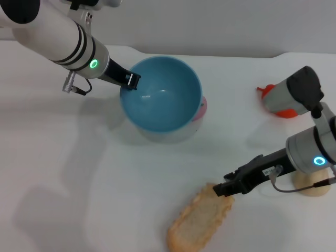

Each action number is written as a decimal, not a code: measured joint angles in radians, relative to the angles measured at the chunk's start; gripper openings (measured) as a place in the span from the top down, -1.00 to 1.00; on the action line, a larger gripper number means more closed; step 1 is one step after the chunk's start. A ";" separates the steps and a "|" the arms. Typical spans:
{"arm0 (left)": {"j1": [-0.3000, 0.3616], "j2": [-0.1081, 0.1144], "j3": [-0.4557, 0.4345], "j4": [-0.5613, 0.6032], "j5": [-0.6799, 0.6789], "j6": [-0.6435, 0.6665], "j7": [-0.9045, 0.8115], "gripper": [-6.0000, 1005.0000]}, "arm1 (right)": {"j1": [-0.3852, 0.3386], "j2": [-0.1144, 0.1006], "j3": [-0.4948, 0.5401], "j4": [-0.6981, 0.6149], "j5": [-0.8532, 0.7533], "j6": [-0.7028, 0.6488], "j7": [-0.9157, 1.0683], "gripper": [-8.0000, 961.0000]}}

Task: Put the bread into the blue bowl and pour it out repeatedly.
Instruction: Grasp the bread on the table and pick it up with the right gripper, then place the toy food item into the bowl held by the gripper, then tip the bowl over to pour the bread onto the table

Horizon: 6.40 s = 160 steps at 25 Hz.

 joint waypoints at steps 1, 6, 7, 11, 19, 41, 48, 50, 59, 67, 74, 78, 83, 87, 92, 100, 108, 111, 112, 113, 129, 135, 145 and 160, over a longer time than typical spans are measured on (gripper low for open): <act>-0.001 0.000 0.000 -0.002 0.000 0.006 0.000 0.99 | 0.006 0.000 -0.011 0.016 0.008 0.011 -0.002 0.01; -0.002 -0.001 0.003 -0.007 -0.007 0.017 0.000 0.99 | 0.035 0.000 -0.059 0.076 0.034 0.035 -0.004 0.03; -0.002 -0.001 0.005 -0.007 -0.011 0.020 0.000 0.99 | 0.039 0.001 -0.066 0.085 0.036 0.040 -0.004 0.04; -0.002 -0.001 0.013 -0.009 -0.023 0.032 -0.001 0.99 | 0.059 0.001 -0.092 0.134 0.060 0.050 -0.004 0.07; -0.004 0.000 0.013 -0.010 -0.024 0.037 -0.001 0.99 | 0.096 0.004 -0.120 0.220 0.076 0.094 -0.005 0.14; -0.003 -0.002 0.012 -0.013 -0.025 0.037 -0.002 0.99 | 0.066 -0.007 -0.018 0.202 0.068 -0.003 -0.017 0.49; -0.002 -0.002 0.013 -0.013 -0.025 0.037 -0.004 0.99 | 0.007 -0.035 0.045 0.149 0.064 -0.004 -0.017 0.58; -0.002 -0.002 0.013 -0.014 -0.025 0.036 -0.005 0.99 | -0.020 -0.044 0.045 0.099 0.060 -0.017 -0.018 0.59; -0.017 0.002 0.035 -0.025 -0.023 -0.011 -0.010 0.99 | -0.120 -0.042 0.300 -0.164 -0.059 -0.224 -0.079 0.73; -0.057 0.000 0.063 -0.104 -0.024 -0.046 -0.010 0.99 | -0.145 -0.033 0.439 -0.345 0.021 -0.355 -0.140 0.76; -0.092 -0.006 0.144 -0.148 -0.053 -0.073 -0.035 0.99 | -0.143 -0.023 0.538 -0.406 0.221 -0.331 -0.240 0.77; -0.093 -0.005 0.164 -0.139 -0.161 -0.081 -0.022 0.99 | -0.131 -0.010 0.512 -0.372 0.225 -0.267 -0.284 0.77; -0.098 -0.004 0.171 -0.122 -0.201 -0.084 -0.014 0.99 | -0.114 -0.009 0.463 -0.304 0.223 -0.215 -0.313 0.77; -0.107 -0.004 0.172 -0.115 -0.206 -0.091 -0.013 0.99 | -0.110 -0.010 0.437 -0.294 0.203 -0.208 -0.327 0.77; -0.112 -0.003 0.176 -0.090 -0.258 -0.131 0.025 0.99 | -0.107 -0.009 0.405 -0.283 0.167 -0.175 -0.330 0.78; -0.112 -0.002 0.179 -0.083 -0.283 -0.155 0.038 0.99 | -0.113 -0.009 0.323 -0.287 0.144 -0.084 -0.339 0.30; -0.103 -0.001 0.180 -0.083 -0.277 -0.098 0.039 0.99 | -0.196 0.002 0.330 -0.398 0.214 0.017 -0.365 -0.08; -0.098 0.000 0.194 -0.085 -0.275 -0.025 0.046 0.99 | -0.275 0.003 0.348 -0.414 0.380 0.108 -0.443 -0.10; -0.096 0.000 0.208 -0.091 -0.275 0.015 0.052 0.99 | -0.304 0.003 0.355 -0.408 0.445 0.139 -0.475 -0.10; -0.095 0.001 0.222 -0.100 -0.275 0.056 0.060 0.99 | -0.337 0.002 0.367 -0.389 0.525 0.169 -0.519 -0.10; -0.064 -0.006 0.445 -0.157 -0.274 0.568 0.107 0.99 | -0.490 -0.003 0.637 0.091 1.006 0.043 -0.847 -0.08; -0.052 -0.009 0.539 -0.173 -0.273 0.725 0.107 0.99 | -0.492 -0.007 0.699 0.165 1.002 0.013 -0.855 -0.07; -0.020 -0.013 0.742 -0.208 -0.274 1.119 0.132 0.99 | -0.502 -0.009 0.715 0.199 1.000 0.013 -0.858 -0.06; -0.032 -0.013 0.778 -0.390 -0.283 1.411 0.121 0.99 | -0.507 -0.009 0.704 0.240 0.990 -0.009 -0.858 -0.05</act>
